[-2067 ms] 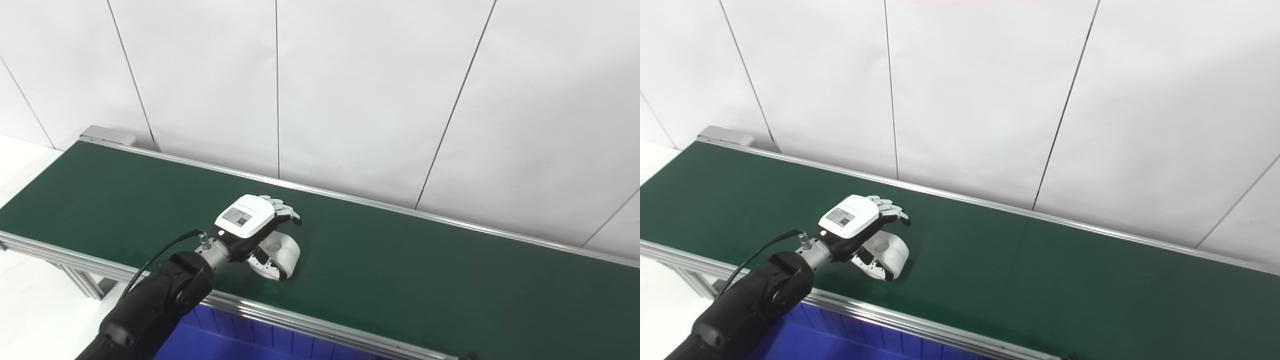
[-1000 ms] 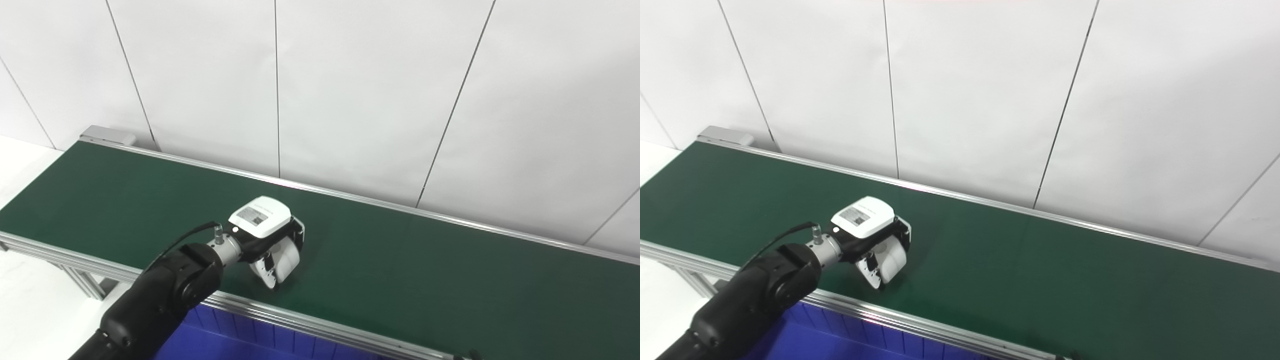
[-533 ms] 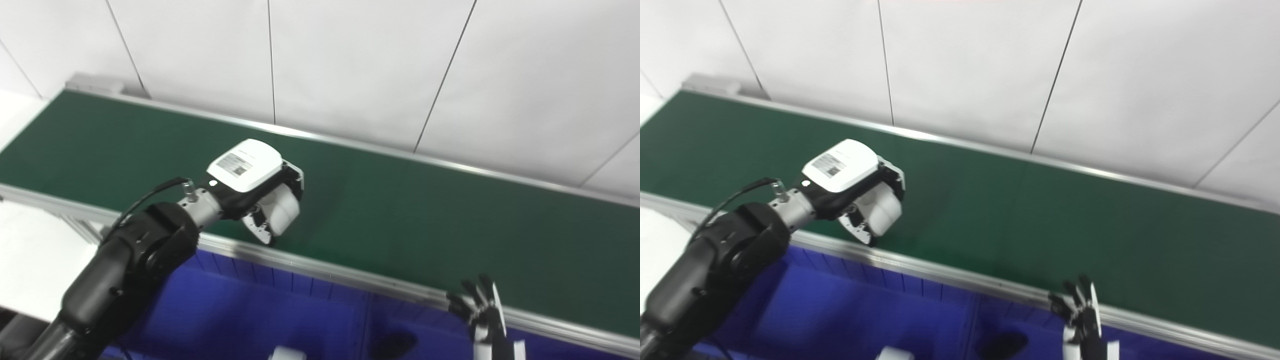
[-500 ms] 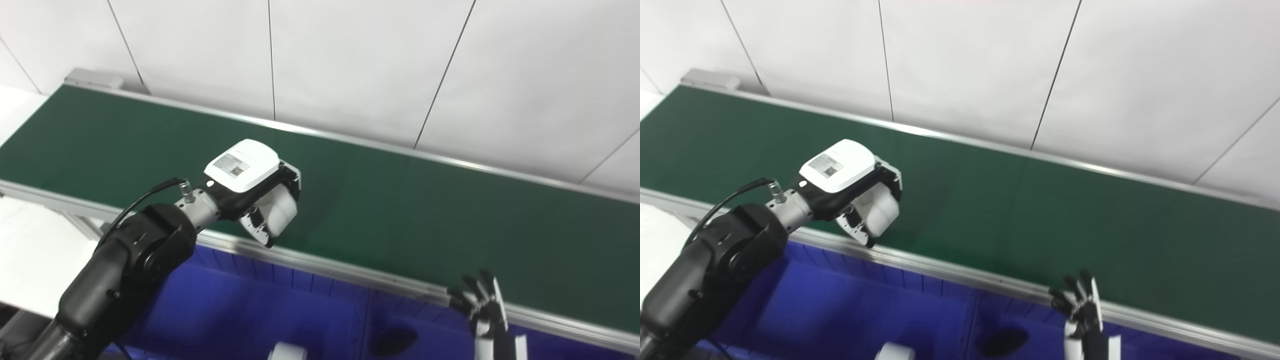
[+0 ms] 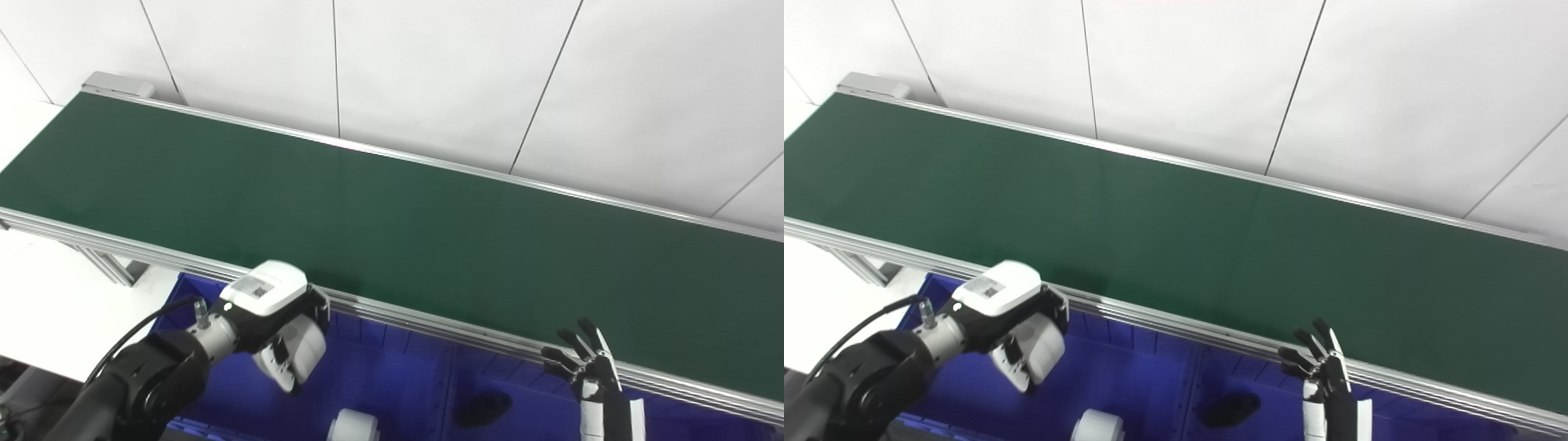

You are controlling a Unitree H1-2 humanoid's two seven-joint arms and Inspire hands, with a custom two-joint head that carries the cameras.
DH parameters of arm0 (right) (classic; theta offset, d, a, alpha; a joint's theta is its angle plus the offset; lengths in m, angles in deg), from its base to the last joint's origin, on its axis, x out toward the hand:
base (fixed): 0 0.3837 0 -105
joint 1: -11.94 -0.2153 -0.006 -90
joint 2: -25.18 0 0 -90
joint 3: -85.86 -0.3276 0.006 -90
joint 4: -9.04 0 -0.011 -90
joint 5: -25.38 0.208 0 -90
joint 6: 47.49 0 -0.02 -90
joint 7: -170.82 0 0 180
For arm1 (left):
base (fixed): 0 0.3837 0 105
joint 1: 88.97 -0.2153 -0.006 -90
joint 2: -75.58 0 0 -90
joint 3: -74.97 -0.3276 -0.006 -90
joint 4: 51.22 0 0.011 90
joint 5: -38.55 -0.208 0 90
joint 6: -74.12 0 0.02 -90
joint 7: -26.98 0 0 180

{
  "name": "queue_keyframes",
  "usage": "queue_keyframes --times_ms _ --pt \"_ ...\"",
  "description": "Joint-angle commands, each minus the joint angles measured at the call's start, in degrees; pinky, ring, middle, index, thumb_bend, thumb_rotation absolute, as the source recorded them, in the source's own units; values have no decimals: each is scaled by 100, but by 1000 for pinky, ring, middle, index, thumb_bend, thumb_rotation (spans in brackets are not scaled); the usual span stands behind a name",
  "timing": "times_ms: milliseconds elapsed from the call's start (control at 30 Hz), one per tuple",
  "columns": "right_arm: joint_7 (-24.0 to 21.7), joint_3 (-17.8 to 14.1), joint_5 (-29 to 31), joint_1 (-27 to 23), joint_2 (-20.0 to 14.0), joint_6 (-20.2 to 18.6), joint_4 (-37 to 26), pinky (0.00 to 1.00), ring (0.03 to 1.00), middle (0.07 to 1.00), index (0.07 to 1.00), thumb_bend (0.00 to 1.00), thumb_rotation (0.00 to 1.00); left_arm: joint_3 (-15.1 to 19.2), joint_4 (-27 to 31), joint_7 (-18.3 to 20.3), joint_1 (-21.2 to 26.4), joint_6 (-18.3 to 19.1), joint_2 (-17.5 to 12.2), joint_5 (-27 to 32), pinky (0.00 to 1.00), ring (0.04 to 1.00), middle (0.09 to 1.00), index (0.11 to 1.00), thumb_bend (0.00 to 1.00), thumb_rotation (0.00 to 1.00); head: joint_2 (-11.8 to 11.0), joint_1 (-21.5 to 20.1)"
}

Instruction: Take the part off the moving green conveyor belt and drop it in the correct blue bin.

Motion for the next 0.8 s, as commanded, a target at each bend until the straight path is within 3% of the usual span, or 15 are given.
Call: queue_keyframes --times_ms 0,100,133,167,200,267,533,767 --pt "14 7 -45 9 68 0 -180 646 701 820 910 709 1000 28 235 198 138 165 -96 -99 371 443 492 484 525 0 6 -17" --pt "17 3 -69 22 82 13 -166 648 700 822 916 691 1000 -5 337 618 164 373 -115 -74 523 560 590 492 521 72 9 -45" --pt "18 1 -78 24 86 21 -160 648 700 821 915 690 1000 -45 400 843 183 448 -142 -83 577 619 644 571 700 160 9 -45" --pt "20 0 -86 25 90 28 -155 647 700 821 915 686 1000 -71 446 1009 196 497 -161 -95 666 713 733 667 813 268 11 -60" --pt "20 -2 -86 24 94 31 -148 646 699 821 915 684 1000 -118 515 1279 225 595 -190 -155 723 772 789 727 883 335 9 -64" --pt "12 -1 -78 22 97 24 -147 644 699 821 914 693 1000 -162 602 1655 272 780 -208 -221 808 873 899 834 918 440 9 -64" --pt "-6 15 -66 15 113 -8 -155 642 698 819 918 693 1000 -167 726 2096 352 1036 -187 -348 816 888 909 850 890 459 20 -72" --pt "-26 34 -87 19 115 -48 -191 640 702 820 922 681 1000 -1 688 1703 314 858 -110 -16 786 864 885 829 875 424 17 -94"
